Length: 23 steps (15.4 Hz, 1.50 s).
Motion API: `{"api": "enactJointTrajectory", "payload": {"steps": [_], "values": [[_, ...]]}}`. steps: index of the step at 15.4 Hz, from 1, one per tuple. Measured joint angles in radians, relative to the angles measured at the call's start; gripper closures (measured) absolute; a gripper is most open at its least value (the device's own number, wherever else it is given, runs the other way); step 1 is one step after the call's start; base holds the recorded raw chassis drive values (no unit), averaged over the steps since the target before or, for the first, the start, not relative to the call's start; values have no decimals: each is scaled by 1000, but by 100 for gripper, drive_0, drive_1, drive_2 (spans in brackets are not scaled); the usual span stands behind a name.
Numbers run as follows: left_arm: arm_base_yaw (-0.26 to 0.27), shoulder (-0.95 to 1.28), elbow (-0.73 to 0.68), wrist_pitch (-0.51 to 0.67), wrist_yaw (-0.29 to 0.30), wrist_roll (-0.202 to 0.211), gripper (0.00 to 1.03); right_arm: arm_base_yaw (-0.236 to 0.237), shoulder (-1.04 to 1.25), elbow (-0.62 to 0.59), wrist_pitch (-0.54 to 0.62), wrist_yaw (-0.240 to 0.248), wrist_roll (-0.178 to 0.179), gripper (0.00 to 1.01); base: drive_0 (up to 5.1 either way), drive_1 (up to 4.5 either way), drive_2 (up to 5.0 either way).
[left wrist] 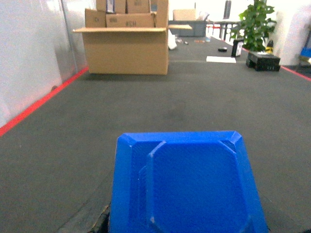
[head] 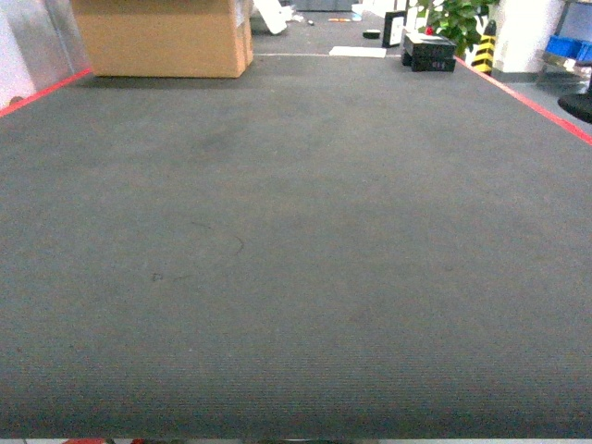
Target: Sort blue parts and orange caps into right shelf containers
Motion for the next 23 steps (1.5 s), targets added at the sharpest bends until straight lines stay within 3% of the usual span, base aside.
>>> {"api": "enactJointTrajectory", "payload": {"steps": [1, 5, 6, 7, 8, 9, 16, 23], "values": [[75, -97, -72, -85, 95, -34, 59, -69, -95, -77, -43, -89, 39, 56, 0, 0, 0], [163, -255, -126, -176, 178, -42, 59, -142, -232, -143, -106, -160, 42, 56, 0, 0, 0], [177, -286, -135, -201, 192, -42, 59, -174, -262, -157, -130, -207, 42, 56, 0, 0, 0], [228, -331, -140, -232, 266, -42, 59, -247, -298, -170, -151, -263, 42, 56, 0, 0, 0], [280, -357, -144, -249, 294, -42, 59, -258, -319, -174, -165, -261, 45, 56, 0, 0, 0], [296, -366, -172, -200, 292, -44, 59, -255, -350, -181, -185, -271, 46, 56, 0, 0, 0], [288, -549, -175, -399, 308, -44, 59, -250, -504, -216, -290, -275, 48, 56, 0, 0, 0], [288, -650, -175, -496, 308, -44, 59, -250, -604, -216, -388, -274, 48, 56, 0, 0, 0]]}}
